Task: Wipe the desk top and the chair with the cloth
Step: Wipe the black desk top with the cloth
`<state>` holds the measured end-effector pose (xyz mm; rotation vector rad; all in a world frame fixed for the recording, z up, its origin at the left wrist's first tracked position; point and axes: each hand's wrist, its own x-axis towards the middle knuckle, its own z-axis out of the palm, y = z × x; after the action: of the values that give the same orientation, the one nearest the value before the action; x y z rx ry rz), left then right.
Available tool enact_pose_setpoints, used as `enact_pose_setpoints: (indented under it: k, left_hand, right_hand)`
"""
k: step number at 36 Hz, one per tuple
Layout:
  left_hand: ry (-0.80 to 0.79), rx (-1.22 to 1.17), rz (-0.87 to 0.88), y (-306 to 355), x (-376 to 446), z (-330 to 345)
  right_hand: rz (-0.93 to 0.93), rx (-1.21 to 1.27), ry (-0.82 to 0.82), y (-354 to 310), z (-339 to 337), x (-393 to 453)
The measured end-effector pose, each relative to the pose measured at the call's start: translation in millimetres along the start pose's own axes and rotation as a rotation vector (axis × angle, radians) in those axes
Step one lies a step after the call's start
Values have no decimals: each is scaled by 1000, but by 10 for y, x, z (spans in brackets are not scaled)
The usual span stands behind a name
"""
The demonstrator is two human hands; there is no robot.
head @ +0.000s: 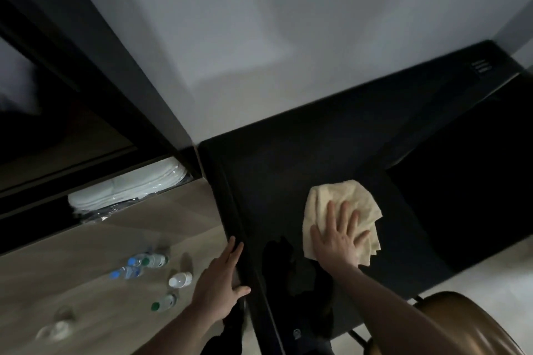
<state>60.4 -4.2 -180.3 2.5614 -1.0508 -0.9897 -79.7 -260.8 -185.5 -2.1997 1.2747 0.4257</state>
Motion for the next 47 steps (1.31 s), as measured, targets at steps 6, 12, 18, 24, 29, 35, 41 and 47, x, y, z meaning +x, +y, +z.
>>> enact_pose_setpoints:
  k: [6,12,18,24,29,35,41,47]
  left_hand:
    - [44,-3,120,-457,22,-297]
    - [68,-18,114,-849,-93,-525]
    - [52,48,172,-720,-168,-593]
    - [13,98,323,-180,-66,-496]
    - [-75,236,292,130,81,-305]
    - [-20,351,221,204,311,48]
    - [-21,424,222,400,505,40]
    - [-177,379,-9,536,833,21]
  right_hand:
    - [-51,-15,-13,-740,529,-422]
    - [-143,-10,-110,-1309,903,-723]
    - [-239,50,-192,-1354,808,-819]
    - [-258,104,-51,-854,423,-984]
    - [-92,88,14,-231,192,-972]
    - [-49,14,-36,461,-170,-737]
    - [-93,-88,-106,998,-455,-368]
    - [-188,-221,-214,1284,-599,-123]
